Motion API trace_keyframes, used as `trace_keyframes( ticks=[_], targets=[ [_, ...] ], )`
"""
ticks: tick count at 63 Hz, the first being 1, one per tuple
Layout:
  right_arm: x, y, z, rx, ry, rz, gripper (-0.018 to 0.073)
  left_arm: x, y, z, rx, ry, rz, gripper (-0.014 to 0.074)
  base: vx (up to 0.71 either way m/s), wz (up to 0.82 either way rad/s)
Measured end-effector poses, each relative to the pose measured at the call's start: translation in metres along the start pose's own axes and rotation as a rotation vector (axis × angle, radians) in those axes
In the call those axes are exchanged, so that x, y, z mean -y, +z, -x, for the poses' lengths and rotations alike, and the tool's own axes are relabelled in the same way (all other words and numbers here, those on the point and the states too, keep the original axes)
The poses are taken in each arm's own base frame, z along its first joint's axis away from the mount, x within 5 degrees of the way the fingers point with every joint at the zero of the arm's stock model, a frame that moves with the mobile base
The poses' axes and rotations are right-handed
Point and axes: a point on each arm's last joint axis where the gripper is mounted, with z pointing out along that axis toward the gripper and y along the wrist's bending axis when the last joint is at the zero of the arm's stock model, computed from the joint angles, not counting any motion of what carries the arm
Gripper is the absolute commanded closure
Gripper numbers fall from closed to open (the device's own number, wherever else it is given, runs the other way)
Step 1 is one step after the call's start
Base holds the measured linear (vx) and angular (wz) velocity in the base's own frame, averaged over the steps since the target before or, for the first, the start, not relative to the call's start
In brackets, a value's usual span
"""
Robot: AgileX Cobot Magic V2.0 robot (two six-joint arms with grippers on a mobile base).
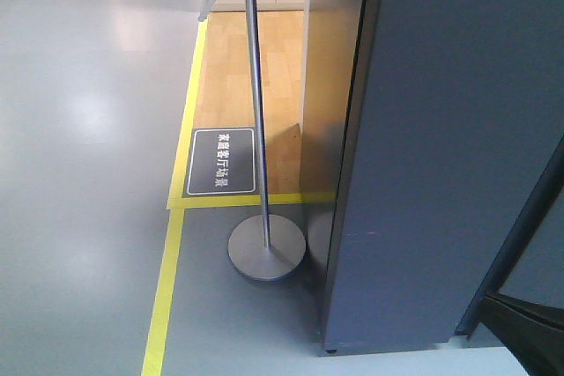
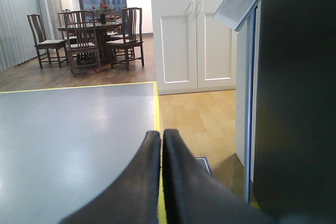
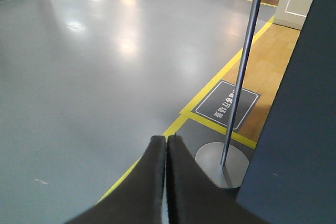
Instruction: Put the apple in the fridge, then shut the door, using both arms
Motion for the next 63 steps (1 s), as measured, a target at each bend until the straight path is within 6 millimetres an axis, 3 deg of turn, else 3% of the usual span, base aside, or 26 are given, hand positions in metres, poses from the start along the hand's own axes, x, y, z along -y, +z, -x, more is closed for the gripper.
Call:
trace_keyframes(
  ticks=[63],
  targets=[
    [0.0000,0.0000,0.0000,0.000,0.000,0.000,0.0563,-0.0004,0.0000,0.0021,0.023,0.027,0.004,0.0603,0.00,0.00]
  ],
)
